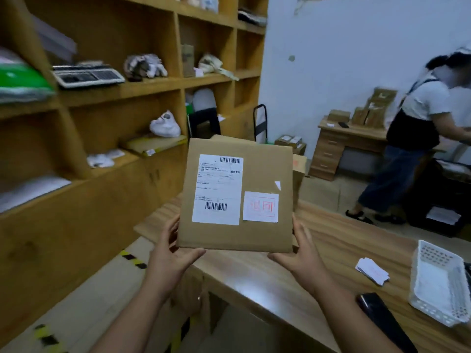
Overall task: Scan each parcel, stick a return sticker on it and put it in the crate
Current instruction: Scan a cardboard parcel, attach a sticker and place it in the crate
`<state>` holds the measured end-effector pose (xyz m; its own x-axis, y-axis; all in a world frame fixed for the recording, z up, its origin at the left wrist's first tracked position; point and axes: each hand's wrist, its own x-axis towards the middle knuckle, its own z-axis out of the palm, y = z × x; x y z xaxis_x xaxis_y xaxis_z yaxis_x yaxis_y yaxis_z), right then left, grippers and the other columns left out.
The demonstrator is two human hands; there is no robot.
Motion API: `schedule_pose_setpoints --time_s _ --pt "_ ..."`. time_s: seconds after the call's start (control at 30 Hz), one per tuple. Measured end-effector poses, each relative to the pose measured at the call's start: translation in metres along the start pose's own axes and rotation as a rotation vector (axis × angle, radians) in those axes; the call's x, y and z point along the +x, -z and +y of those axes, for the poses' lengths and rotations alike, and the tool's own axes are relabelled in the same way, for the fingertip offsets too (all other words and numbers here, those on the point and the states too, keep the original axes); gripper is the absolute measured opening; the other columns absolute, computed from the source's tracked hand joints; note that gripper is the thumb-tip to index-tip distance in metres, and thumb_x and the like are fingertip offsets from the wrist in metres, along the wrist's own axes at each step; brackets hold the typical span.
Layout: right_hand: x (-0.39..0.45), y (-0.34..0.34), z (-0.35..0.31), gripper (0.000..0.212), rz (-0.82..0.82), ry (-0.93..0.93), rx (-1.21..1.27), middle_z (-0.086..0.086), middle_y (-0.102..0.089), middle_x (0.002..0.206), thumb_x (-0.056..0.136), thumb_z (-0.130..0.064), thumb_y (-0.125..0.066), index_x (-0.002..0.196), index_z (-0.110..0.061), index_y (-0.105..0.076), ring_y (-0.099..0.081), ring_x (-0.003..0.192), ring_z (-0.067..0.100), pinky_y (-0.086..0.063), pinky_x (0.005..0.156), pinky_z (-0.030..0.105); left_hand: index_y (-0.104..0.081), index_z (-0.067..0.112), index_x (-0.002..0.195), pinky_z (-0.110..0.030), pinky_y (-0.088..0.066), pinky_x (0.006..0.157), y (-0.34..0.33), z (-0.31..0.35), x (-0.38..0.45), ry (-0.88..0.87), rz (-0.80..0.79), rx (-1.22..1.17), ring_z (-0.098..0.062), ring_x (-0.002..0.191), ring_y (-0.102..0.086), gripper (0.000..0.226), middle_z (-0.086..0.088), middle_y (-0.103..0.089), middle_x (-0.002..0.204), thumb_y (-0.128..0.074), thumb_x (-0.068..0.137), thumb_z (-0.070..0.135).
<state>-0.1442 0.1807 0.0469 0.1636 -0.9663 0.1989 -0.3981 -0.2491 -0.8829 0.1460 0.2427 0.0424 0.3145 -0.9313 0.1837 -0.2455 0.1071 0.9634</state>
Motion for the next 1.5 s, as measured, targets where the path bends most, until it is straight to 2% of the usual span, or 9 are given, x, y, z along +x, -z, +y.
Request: schedule_pose_setpoints --time_s 0.1,0.2,0.27,0.37,0.6,0.8,1.1,1.37,1.5 --pt "0.002 -0.050 -0.041 0.110 -0.053 0.097 0.031 -0.017 -0.028 0.149 0.068 -0.017 -0.088 0.153 -0.041 -0.021 -0.037 0.127 -0.009 -0.045 0.101 0.023 -0.032 0.064 0.131 -0.041 -0.050 0.098 0.062 0.003 -0.022 -0.014 0.117 0.020 -0.007 0.121 -0.053 0.093 0.021 -0.053 0.130 -0.087 0.070 0.019" --pt "0.008 -0.102 -0.080 0.108 -0.149 0.176 0.034 -0.020 -0.028 0.148 0.071 -0.020 -0.087 0.153 -0.039 -0.019 -0.033 0.119 -0.025 -0.038 0.089 0.004 -0.032 0.064 0.130 -0.023 -0.044 0.095 0.120 0.007 -0.042 -0.019 0.264 0.048 0.012 0.115 -0.049 0.091 0.032 -0.049 0.125 -0.085 0.073 0.019" --pt "0.015 -0.139 -0.103 0.108 -0.233 0.221 0.024 -0.023 -0.025 0.147 0.071 -0.029 -0.086 0.153 -0.042 -0.016 -0.033 0.120 -0.023 -0.034 0.093 0.008 -0.030 0.054 0.138 -0.012 -0.039 0.090 0.157 0.010 -0.055 -0.011 0.368 0.086 0.022 0.107 -0.045 0.091 0.036 -0.044 0.121 -0.084 0.074 0.017" --pt "0.027 -0.203 -0.131 0.109 -0.360 0.287 0.043 -0.024 -0.025 0.150 0.066 -0.039 -0.085 0.152 -0.044 -0.018 -0.031 0.133 -0.005 -0.036 0.104 0.028 -0.027 0.043 0.147 -0.019 -0.037 0.098 0.210 0.005 -0.073 0.049 0.507 0.172 0.004 0.118 -0.042 0.094 0.026 -0.039 0.130 -0.083 0.075 0.020" --pt "0.049 -0.374 -0.203 0.107 -0.738 0.434 0.149 -0.019 -0.027 0.149 0.074 -0.024 -0.085 0.155 -0.036 -0.016 -0.035 0.120 -0.018 -0.036 0.093 0.004 -0.023 0.042 0.151 -0.031 -0.038 0.109 0.342 -0.016 -0.120 0.196 0.840 0.392 -0.005 0.131 -0.040 0.100 0.016 -0.038 0.149 -0.083 0.071 0.040" --pt "0.021 -0.512 -0.284 0.107 -1.076 0.555 0.192 -0.023 -0.020 0.152 0.075 -0.033 -0.083 0.155 -0.038 -0.013 -0.028 0.134 0.002 -0.034 0.113 0.034 -0.021 0.039 0.152 -0.033 -0.037 0.110 0.413 -0.007 -0.185 0.323 1.207 0.527 -0.006 0.133 -0.038 0.100 0.014 -0.038 0.150 -0.082 0.072 0.042" --pt "-0.127 -0.646 -0.362 0.097 -1.554 0.757 0.345 -0.034 -0.031 0.131 0.076 -0.021 -0.083 0.145 -0.047 -0.022 -0.030 0.106 -0.034 -0.034 0.079 -0.005 -0.038 0.047 0.139 -0.028 -0.048 0.098 0.441 -0.001 -0.332 0.427 1.622 0.575 0.002 0.117 -0.054 0.079 0.027 -0.057 0.127 -0.082 0.076 0.027" --pt "-0.263 -0.754 -0.418 0.091 -1.789 0.824 0.272 -0.021 -0.030 0.145 0.072 -0.037 -0.082 0.134 -0.067 -0.022 -0.033 0.135 0.007 -0.039 0.108 0.041 -0.034 0.048 0.142 -0.042 -0.049 0.099 0.516 -0.042 -0.441 0.523 1.858 0.540 -0.006 0.120 -0.051 0.086 0.017 -0.052 0.133 -0.083 0.074 0.026" --pt "-0.316 -0.810 -0.449 0.088 -1.851 0.818 0.248 -0.038 -0.035 0.124 0.076 -0.030 -0.082 0.137 -0.057 -0.025 -0.043 0.119 -0.004 -0.042 0.105 0.033 -0.032 0.043 0.146 -0.042 -0.044 0.106 0.576 -0.064 -0.483 0.587 1.884 0.534 -0.007 0.127 -0.046 0.088 0.017 -0.047 0.139 -0.082 0.075 0.033"
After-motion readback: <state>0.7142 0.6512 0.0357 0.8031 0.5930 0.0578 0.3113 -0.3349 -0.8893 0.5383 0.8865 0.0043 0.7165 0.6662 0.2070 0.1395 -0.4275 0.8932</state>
